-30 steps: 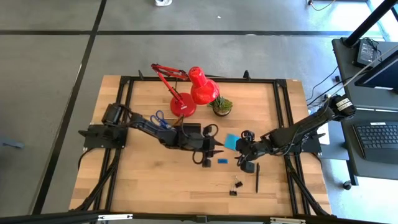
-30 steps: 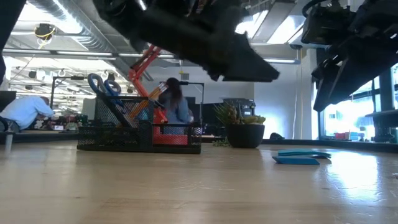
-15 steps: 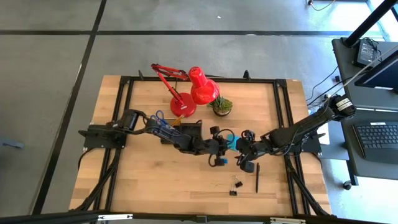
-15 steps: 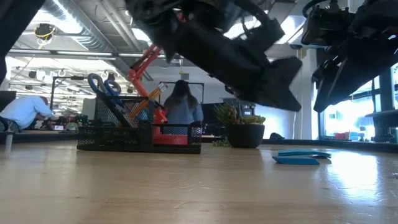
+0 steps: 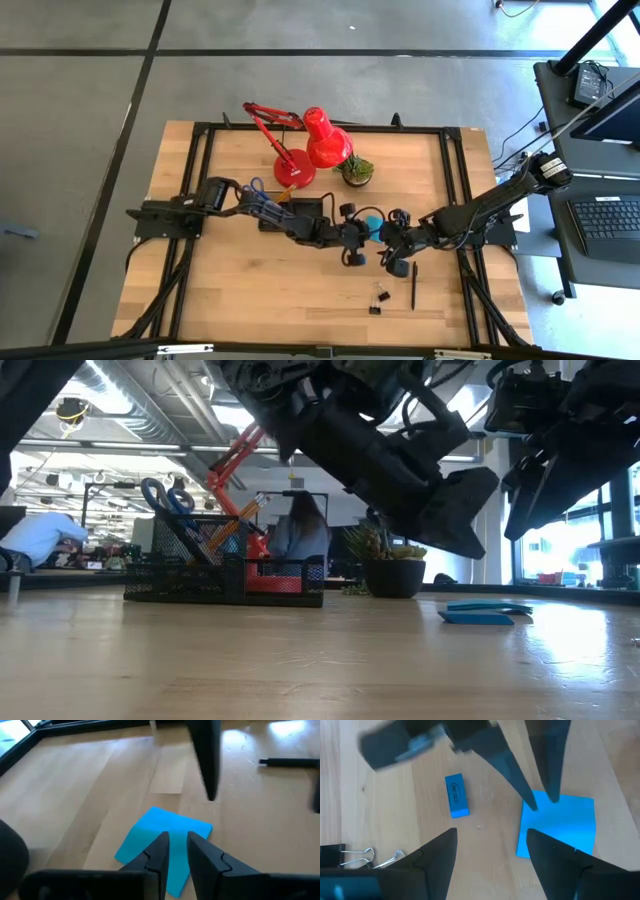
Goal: Pick and place office supplies into organizer
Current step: Put the blue sticky notes into the black desk organizer
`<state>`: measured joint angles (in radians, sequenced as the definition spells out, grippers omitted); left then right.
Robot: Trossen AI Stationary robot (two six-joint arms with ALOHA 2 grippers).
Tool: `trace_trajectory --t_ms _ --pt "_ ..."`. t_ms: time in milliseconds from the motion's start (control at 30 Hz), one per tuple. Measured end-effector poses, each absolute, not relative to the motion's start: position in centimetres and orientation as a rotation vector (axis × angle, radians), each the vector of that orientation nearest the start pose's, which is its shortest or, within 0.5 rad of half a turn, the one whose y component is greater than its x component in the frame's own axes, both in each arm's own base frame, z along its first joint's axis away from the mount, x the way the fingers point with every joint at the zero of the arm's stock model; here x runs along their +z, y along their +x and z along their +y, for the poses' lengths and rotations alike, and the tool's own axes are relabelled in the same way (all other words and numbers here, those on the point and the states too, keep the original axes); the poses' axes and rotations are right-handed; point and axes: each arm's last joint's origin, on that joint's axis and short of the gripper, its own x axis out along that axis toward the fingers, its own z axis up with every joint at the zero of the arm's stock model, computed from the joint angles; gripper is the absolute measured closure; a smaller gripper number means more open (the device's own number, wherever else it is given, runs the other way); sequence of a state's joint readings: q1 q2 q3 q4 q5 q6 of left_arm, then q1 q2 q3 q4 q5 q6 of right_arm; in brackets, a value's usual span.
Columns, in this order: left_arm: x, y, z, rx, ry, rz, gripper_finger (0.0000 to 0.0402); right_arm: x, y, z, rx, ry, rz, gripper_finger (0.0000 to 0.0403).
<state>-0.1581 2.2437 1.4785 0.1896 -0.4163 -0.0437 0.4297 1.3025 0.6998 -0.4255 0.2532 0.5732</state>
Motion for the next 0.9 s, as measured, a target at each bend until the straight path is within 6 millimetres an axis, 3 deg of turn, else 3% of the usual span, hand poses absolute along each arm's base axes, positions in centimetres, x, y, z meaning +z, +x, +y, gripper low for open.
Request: trace_trajectory --t_ms 233,900 --pt "10.4 48.3 -6.0 0.282 0.120 0.592 0.0360 18.7 21.8 9.1 -0.138 0.175 0.955 0.0161" --pt "10.1 48.6 -5.7 0.223 0.105 0.683 0.0382 18.4 21.3 8.9 -0.140 0.116 1.005 0.0161"
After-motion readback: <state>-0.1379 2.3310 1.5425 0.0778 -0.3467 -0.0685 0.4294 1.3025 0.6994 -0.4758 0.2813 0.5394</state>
